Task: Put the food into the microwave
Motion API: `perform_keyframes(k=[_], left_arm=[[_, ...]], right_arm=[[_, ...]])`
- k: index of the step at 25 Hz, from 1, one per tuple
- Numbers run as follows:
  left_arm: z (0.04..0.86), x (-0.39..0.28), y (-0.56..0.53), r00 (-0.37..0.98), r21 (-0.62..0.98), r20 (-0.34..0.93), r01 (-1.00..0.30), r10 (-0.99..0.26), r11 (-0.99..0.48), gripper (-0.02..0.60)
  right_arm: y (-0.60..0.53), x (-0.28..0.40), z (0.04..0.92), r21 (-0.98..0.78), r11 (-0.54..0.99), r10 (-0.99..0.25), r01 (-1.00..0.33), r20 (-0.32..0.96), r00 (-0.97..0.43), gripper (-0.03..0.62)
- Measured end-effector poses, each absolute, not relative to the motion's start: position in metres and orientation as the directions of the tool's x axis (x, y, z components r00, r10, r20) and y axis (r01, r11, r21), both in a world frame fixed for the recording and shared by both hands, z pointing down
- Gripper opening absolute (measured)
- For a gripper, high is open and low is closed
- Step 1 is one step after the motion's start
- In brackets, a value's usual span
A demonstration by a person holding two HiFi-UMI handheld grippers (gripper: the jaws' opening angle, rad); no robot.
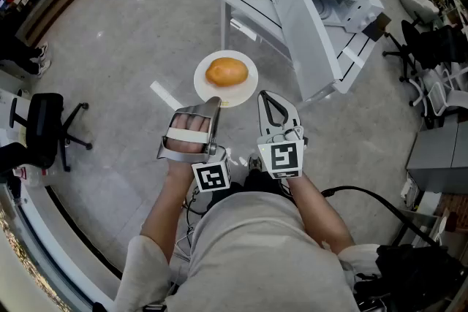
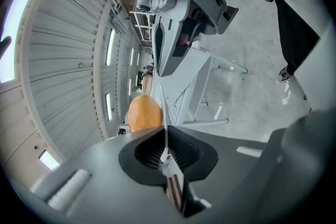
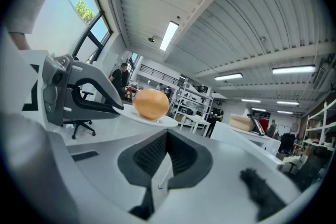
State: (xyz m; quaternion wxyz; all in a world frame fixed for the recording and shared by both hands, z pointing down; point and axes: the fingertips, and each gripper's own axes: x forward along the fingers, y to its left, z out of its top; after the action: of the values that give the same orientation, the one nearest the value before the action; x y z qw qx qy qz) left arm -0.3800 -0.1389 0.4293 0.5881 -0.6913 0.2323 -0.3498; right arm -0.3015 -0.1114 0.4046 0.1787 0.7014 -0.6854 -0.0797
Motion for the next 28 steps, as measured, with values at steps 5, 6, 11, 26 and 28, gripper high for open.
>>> perform_keyframes(k=[5, 6, 11, 26, 28], left_arm=[[0.428, -0.377, -0.141, 0.653, -0.977, 0.2, 0.081, -0.73, -0.196, 0.023], [0.427, -0.376, -0.142, 0.654, -0.978, 0.197, 0.08, -0.73, -0.192, 0.023], [0.424, -0.369, -0.141, 0.673, -0.976, 0.205, 0.092, -0.711, -0.195, 0.023], [0.398, -0.273, -0.091, 0.812, -0.987, 0.163, 0.128, -0.56, -0.101, 0.023], [0.396, -0.251, -0.08, 0.832, -0.987, 0.159, 0.133, -0.531, -0.087, 0.023]], right_arm=[[-0.113, -0.3, 0.406, 0.365, 0.006, -0.989, -0.931, 0.137, 0.047, 0.011], [-0.114, -0.3, 0.406, 0.365, 0.006, -0.989, -0.931, 0.138, 0.048, 0.011], [-0.108, -0.295, 0.407, 0.374, -0.019, -0.986, -0.927, 0.149, 0.081, 0.012], [-0.015, -0.216, 0.392, 0.407, -0.211, -0.941, -0.889, 0.162, 0.298, 0.012], [0.001, -0.196, 0.388, 0.408, -0.255, -0.929, -0.877, 0.147, 0.339, 0.012]])
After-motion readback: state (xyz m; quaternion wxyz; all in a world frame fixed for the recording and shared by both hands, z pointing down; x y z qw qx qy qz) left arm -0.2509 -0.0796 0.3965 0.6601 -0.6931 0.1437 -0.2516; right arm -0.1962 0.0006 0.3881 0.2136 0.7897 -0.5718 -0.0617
